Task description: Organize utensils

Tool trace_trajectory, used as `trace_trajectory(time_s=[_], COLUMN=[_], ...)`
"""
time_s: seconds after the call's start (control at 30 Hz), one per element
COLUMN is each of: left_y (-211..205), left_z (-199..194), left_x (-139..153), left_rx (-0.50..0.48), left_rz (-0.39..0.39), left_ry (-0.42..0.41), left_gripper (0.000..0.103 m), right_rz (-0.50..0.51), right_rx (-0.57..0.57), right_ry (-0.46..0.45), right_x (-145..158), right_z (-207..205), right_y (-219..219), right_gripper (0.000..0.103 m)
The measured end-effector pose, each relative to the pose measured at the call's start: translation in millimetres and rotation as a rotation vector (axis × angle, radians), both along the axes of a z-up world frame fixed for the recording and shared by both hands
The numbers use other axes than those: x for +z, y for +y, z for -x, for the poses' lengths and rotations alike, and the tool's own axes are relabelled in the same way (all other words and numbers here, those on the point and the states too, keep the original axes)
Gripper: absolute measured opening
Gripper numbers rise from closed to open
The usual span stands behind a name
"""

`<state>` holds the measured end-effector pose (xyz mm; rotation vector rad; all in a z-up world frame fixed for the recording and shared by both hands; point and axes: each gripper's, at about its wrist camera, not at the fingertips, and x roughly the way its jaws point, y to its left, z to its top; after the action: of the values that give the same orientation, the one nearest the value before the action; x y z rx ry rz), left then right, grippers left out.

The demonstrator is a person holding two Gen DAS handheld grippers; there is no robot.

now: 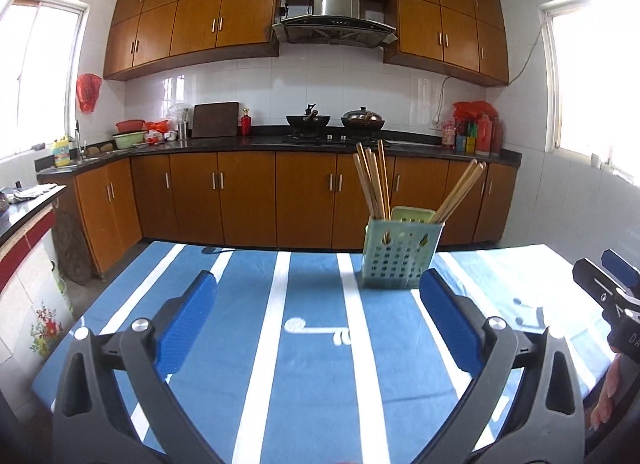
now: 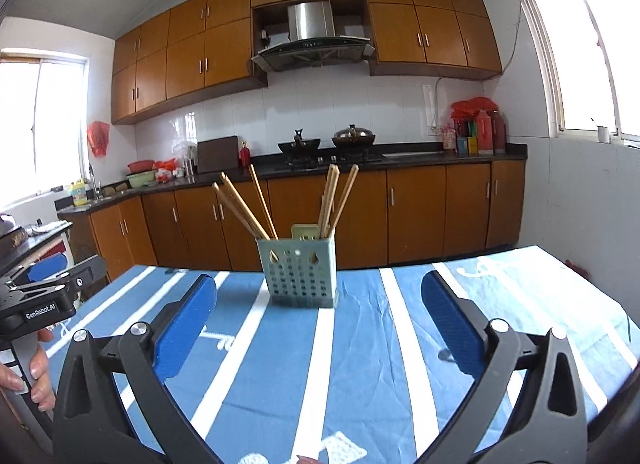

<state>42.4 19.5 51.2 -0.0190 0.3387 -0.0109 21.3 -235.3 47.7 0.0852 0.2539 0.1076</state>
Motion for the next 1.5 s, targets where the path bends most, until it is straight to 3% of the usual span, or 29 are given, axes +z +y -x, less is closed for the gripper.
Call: trace_trajectory(time_s=[0.33,0.63,1.5], left_y=[-15,-17,-19], left_z=[24,31,31], left_x=[-39,-64,-76], left_rx=[-0.017,-0.004,0.012], left_rz=[-0.031,-0.027,-0.022], left_ry=[0.005,0.037,0.060], left_gripper=[0.099,0.099,0.099], right_rz=[0.065,0.074,0.073], right_rx=[-0.004,-0.013,-0.011], right_ry=[0.056,0.091,0.133], right_x=[-41,-56,-67], right_z=[18,19,18], right_y=[17,18,14], right_gripper=[0.101,0.101,0.101])
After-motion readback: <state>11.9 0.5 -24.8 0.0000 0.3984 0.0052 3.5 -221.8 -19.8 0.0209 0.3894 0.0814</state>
